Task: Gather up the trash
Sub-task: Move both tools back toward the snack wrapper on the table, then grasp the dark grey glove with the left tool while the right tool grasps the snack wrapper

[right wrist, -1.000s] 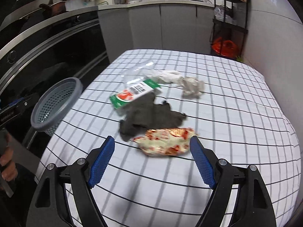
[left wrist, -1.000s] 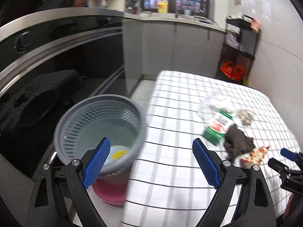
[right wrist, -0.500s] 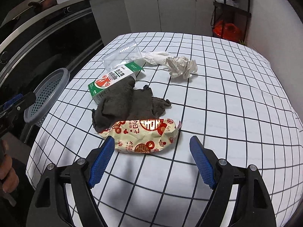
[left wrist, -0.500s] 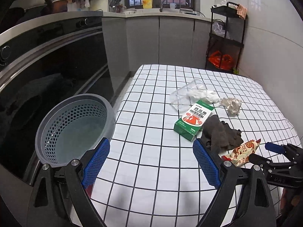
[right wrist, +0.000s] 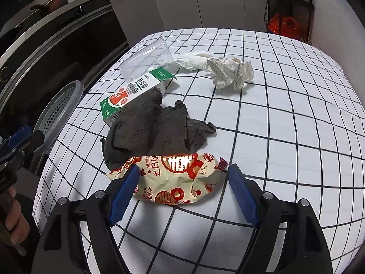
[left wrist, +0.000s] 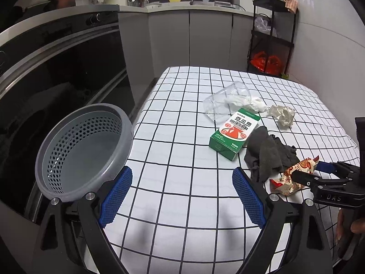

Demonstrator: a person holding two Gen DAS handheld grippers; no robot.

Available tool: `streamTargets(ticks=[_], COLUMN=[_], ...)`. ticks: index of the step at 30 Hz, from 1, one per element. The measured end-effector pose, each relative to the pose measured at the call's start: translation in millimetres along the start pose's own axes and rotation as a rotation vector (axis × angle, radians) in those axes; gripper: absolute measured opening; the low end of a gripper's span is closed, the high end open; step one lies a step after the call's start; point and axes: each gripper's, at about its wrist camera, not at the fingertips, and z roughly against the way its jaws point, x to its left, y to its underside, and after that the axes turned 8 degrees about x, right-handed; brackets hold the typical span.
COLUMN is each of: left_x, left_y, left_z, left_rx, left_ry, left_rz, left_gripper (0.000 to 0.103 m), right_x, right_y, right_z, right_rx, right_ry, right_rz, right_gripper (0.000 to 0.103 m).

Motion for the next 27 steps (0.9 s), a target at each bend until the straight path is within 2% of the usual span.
streamTargets(ticks=[7, 10, 14, 18, 27], left_x=[-3, -4, -7, -8, -27], left_y=[2, 3, 4, 6, 4], left_z=[-4, -3, -3, -1, 7], left_rx=[0.008, 0.006, 0.001, -0.007, -0.029], left_ry=[-0.002, -0.005, -0.01, -0.01, 0.022], left_rz=[-0.011, -0.015, -0.022, -0.029, -0.067], left_gripper=[0.088, 0.088, 0.088, 0.088, 0.088], right_x=[2, 3, 5, 7, -14], right_y=[-1, 1, 5, 11, 15], right_z=[1, 2, 3, 13, 57], right_rx=[-0.005, -0.007, -0.006, -0.029, -0.148], right_ry=[-0.006, -0.008, -0.006, -0.019, -0.025], right_rz=[0.008, 0.009, 0.009, 0.002, -0.09], right_gripper=[0.052, 0.038, 0.03, 0.029, 0.029])
